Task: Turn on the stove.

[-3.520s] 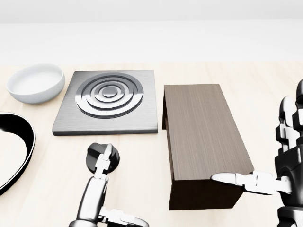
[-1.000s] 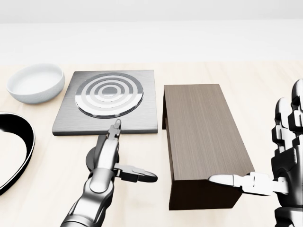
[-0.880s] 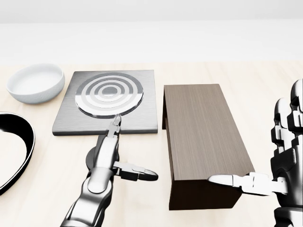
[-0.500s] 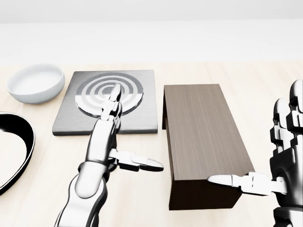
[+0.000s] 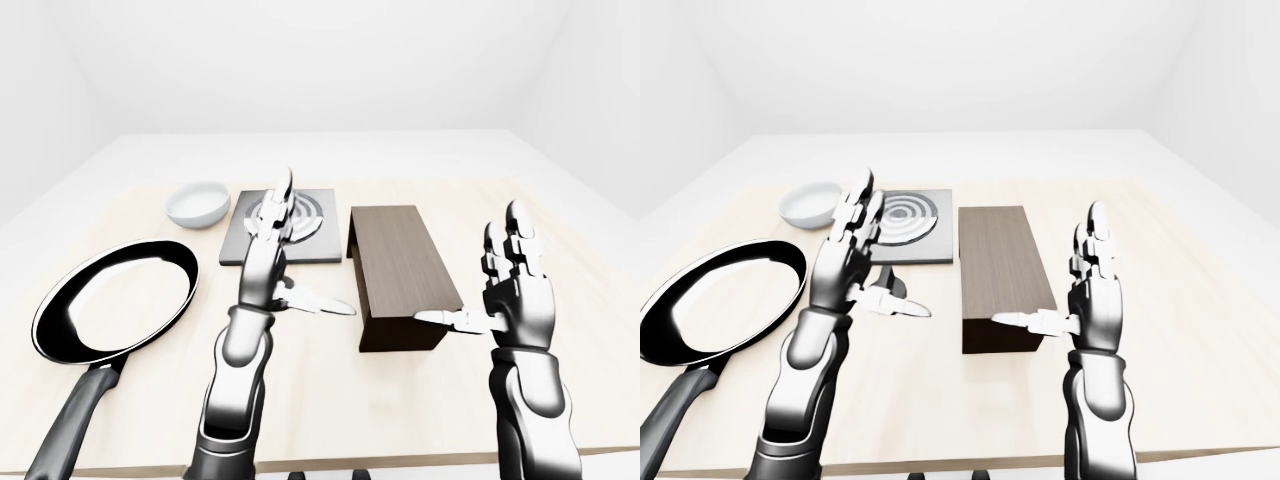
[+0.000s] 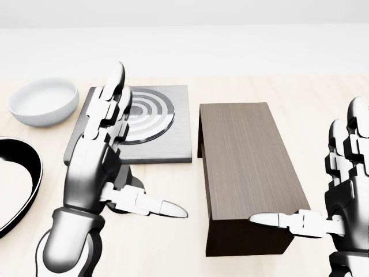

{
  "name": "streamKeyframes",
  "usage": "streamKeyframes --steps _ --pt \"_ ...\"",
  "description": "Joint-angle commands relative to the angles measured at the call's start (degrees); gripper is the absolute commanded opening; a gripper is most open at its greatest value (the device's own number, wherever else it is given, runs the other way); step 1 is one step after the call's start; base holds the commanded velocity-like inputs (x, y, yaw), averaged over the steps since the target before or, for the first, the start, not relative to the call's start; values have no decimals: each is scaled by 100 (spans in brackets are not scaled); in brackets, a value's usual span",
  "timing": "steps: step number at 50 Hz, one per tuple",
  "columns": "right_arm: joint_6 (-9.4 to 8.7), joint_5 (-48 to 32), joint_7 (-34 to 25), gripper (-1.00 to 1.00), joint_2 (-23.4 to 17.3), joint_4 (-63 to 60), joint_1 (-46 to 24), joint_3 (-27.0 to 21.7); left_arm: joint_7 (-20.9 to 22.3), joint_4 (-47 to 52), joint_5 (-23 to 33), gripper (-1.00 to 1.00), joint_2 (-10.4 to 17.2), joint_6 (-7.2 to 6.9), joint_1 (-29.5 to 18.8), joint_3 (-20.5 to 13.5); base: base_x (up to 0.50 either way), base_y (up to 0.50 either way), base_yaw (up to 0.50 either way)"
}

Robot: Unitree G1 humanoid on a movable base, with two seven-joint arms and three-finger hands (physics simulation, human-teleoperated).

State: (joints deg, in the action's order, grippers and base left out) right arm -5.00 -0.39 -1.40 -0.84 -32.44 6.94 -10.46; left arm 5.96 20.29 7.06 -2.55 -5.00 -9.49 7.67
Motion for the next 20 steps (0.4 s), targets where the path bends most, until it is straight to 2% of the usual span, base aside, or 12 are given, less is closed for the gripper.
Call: streamKeyframes --steps 1,13,20 --pt "0 10 -11 100 15 127 -6 69 160 1270 -2 100 82 0 387 138 0 0 0" --pt "0 38 -34 100 29 9 42 62 138 2150 -140 100 127 0 486 146 0 0 0" --pt "0 30 -44 100 37 68 51 94 100 2764 -342 100 167 0 260 -85 0 0 0"
